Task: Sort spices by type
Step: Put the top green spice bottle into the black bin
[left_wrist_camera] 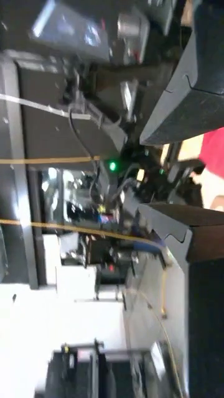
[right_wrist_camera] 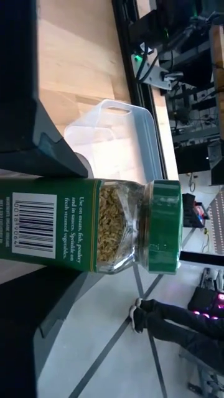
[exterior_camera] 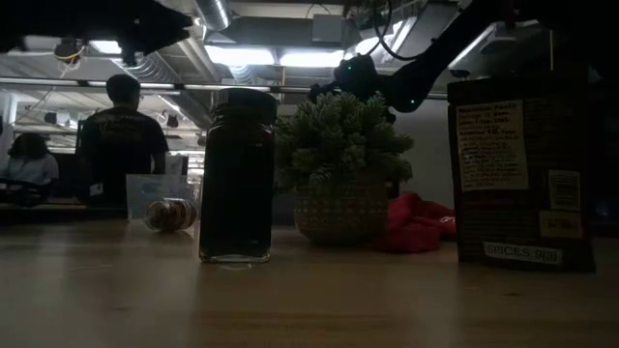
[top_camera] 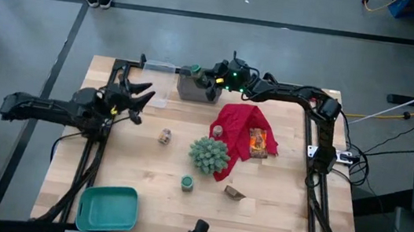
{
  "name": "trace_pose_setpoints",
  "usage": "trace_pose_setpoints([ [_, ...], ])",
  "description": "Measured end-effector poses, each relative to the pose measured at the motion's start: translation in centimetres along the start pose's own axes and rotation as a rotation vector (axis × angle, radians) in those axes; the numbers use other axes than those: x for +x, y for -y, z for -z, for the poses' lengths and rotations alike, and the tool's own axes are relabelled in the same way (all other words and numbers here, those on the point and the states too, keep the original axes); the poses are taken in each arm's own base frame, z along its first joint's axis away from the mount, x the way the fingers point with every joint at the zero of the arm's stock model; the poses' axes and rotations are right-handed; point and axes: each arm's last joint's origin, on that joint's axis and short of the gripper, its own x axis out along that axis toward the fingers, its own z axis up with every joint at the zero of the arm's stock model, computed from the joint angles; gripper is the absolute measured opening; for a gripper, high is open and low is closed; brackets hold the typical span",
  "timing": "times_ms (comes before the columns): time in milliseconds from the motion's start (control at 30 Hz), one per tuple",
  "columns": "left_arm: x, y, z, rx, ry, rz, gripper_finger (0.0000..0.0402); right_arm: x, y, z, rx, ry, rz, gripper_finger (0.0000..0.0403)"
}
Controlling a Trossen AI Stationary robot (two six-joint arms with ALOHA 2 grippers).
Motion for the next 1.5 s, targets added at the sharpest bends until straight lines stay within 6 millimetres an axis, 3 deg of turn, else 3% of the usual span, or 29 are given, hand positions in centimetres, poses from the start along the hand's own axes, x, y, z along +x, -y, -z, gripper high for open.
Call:
trace_pose_setpoints([
  [167,4.2,-0.4,-1.5,0.055,-0.163,-0.118,0.0148,0.0,0.0,0.0,0.001,-0.001,-0.014,0.0216],
  [300,7.8,-1.0,-2.2,0.106,-0.312,-0.108,0.0148,0.0,0.0,0.1,0.002,-0.005,-0.015,0.0213],
  [467,11.5,-1.6,-2.1,0.157,-0.433,-0.062,0.0148,0.0,-0.1,0.1,0.002,-0.008,-0.022,0.0215],
  [600,13.2,-2.0,-1.4,0.274,-0.477,-0.055,0.0148,0.0,-0.1,0.1,0.002,-0.008,-0.022,0.0214],
  [800,14.0,-3.1,-0.2,0.403,-0.588,-0.056,0.0142,0.0,-0.1,0.1,0.002,-0.009,-0.022,0.0215],
  [1000,13.7,-4.5,0.5,0.488,-0.661,0.106,0.0093,0.0,-0.1,0.1,0.002,-0.009,-0.022,0.0215],
  [1200,13.8,-5.2,0.3,0.496,-0.642,0.085,0.0065,0.0,-0.2,0.2,0.005,-0.015,-0.083,0.0215],
  [1300,13.9,-5.2,0.2,0.425,-0.633,0.055,0.0078,0.0,-0.3,0.2,-0.006,-0.013,-0.116,0.0215],
  [1500,14.1,-5.2,0.5,0.232,-0.64,-0.003,0.0155,0.0,-0.4,0.2,-0.032,-0.01,-0.127,0.0215],
])
